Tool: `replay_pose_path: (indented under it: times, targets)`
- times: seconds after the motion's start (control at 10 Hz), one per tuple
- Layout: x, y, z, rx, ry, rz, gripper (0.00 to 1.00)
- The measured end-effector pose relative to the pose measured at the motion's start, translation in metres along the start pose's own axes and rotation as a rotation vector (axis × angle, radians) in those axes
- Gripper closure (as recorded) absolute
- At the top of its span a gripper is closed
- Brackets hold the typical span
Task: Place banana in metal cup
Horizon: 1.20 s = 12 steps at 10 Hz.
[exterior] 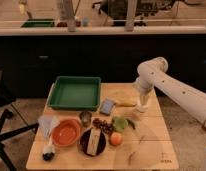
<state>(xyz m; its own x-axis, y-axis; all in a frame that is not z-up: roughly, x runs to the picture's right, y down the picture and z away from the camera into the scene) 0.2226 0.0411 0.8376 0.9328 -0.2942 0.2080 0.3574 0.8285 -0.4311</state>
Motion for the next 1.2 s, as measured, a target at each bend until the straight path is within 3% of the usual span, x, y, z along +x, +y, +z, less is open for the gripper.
replay_pose_path:
  times: [0.9,1.2]
  targets:
    - [0.005,-0.021,0.017,0.003,-0.010,-0.050,0.20]
    - [0.005,-0.017,0.012,0.007,-0.006,0.022,0.20]
